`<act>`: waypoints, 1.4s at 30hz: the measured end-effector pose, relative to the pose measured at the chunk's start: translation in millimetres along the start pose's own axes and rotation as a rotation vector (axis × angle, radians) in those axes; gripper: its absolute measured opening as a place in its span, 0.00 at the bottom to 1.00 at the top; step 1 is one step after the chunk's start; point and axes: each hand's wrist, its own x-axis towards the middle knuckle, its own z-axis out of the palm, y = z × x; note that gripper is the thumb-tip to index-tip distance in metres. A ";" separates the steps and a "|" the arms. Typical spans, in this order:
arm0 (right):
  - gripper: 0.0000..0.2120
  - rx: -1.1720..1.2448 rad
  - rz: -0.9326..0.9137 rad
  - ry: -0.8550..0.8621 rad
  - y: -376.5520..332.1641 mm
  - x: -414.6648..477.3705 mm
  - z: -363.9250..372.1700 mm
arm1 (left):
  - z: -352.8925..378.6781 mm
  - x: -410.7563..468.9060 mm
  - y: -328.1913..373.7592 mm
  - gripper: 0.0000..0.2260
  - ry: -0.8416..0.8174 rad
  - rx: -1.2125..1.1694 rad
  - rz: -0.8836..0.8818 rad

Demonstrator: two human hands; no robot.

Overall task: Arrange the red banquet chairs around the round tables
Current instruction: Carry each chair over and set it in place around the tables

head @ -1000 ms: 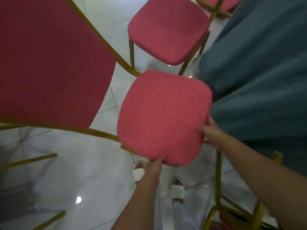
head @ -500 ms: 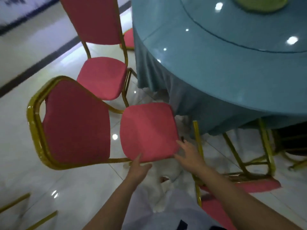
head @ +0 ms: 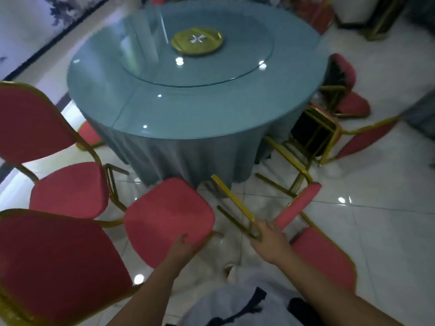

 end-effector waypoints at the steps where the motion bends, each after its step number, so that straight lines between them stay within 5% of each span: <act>1: 0.33 0.007 0.020 0.030 6.0 -14.8 7.3 | 2.2 -3.7 -3.9 0.16 -0.027 0.046 0.029; 3: 0.34 0.007 0.076 0.062 21.0 -47.6 28.7 | 11.2 -7.4 -18.9 0.09 -0.070 0.080 0.062; 8: 0.36 -0.023 0.324 0.021 71.3 -149.3 99.2 | 58.6 -31.2 -82.0 0.25 -0.221 0.204 0.033; 15: 0.37 0.177 0.612 0.128 133.7 -265.7 111.9 | 124.0 -117.0 -127.9 0.29 -0.410 0.408 0.096; 23: 0.38 0.382 0.591 0.230 245.8 -343.7 112.8 | 237.6 -180.8 -125.4 0.27 -0.337 0.651 0.289; 34: 0.37 0.311 0.638 0.206 466.3 -455.8 87.8 | 470.8 -307.9 -158.5 0.34 -0.409 1.278 0.610; 42: 0.38 0.322 0.633 0.207 567.4 -443.7 32.6 | 583.6 -307.2 -117.6 0.29 -0.344 1.462 0.583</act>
